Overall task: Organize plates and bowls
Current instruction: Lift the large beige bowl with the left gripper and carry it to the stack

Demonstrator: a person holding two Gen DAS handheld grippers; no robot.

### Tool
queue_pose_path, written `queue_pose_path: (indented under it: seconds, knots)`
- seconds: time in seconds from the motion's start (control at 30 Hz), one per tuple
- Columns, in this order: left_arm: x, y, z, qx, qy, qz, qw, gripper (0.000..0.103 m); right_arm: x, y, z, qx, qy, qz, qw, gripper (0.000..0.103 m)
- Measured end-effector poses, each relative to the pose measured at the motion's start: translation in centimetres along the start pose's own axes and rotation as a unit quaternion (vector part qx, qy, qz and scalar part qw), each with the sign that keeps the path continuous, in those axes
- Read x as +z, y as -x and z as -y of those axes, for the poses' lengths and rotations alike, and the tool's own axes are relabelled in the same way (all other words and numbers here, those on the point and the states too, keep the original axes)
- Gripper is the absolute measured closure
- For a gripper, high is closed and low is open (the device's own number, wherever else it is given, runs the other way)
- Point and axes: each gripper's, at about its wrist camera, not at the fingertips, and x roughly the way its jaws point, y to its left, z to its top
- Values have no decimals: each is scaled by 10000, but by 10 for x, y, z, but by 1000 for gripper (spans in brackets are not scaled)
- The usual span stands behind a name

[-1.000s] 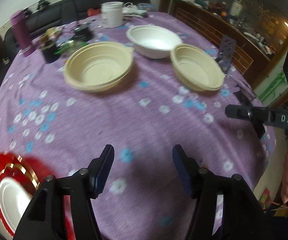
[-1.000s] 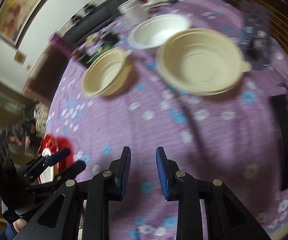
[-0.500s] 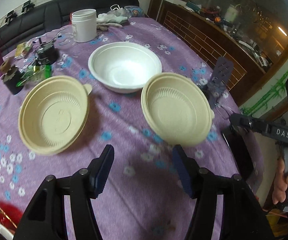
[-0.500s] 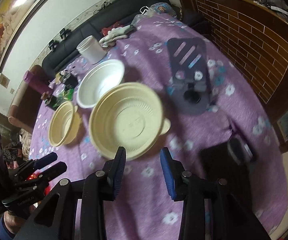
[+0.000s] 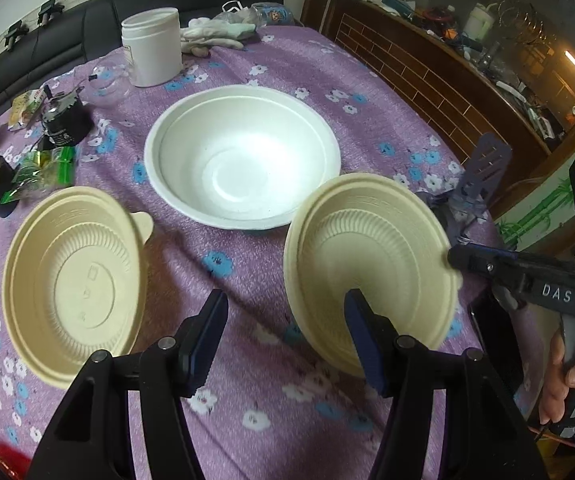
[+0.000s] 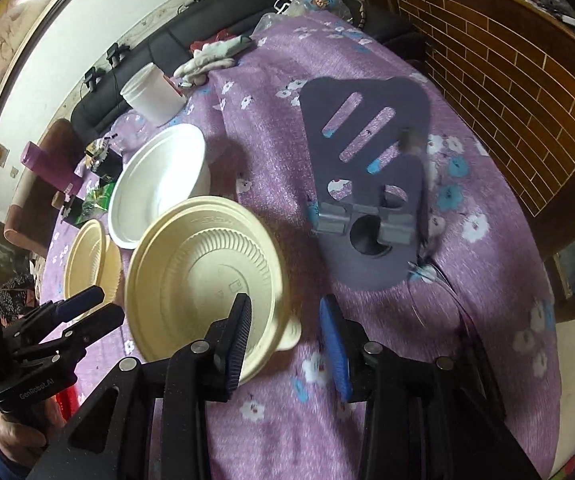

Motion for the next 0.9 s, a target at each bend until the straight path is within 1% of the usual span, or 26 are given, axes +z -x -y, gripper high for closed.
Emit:
queue_pose_path:
  seconds: [0.07, 0.1, 0.13, 0.17, 0.2, 0.27, 0.37, 0.4, 0.43, 0.53, 0.7, 0.9]
  knots:
    - [1, -8, 0, 23, 10, -65, 10000, 57, 1, -8, 0, -28, 41, -77, 10000, 65]
    - [0, -12, 1, -9, 19, -107, 9999, 69, 1, -11, 0, -8, 25, -117, 9999, 65]
    - [-1, -14, 2, -41, 19, -129, 9999, 76, 1, -13, 0, 34, 6, -144, 9999, 70]
    - [-2, -15, 3, -68, 5, -151, 9999, 77, 1, -16, -1, 63, 13, -184, 9998, 75]
    - [-3, -15, 6, -67, -23, -140, 9999, 79, 0, -17, -1, 47, 33, -203, 9998, 82]
    - [-5, -13, 9, -75, -70, -114, 9999, 80, -1, -17, -4, 43, 39, -187, 9998, 84]
    - [-6, -8, 12, 18, -128, -35, 9999, 80, -3, -12, -9, 14, 77, -164, 9998, 85]
    - [-7, -5, 12, -25, -98, -33, 9999, 80, -3, -10, -11, 24, 75, -157, 9998, 87]
    - [-8, -3, 11, -45, -85, -25, 10000, 80, -5, -8, -12, 100, 39, -163, 9998, 90]
    - [-11, 11, 12, -74, -91, 87, 9999, 80, -9, 3, -15, 140, -7, -133, 9998, 90]
    - [-22, 30, 11, -121, -54, 165, 9998, 80, -20, 19, -22, 254, -61, -108, 9996, 90]
    - [-45, 55, 4, -58, 12, 289, 9996, 80, -41, 34, -37, 383, -27, -76, 9992, 90]
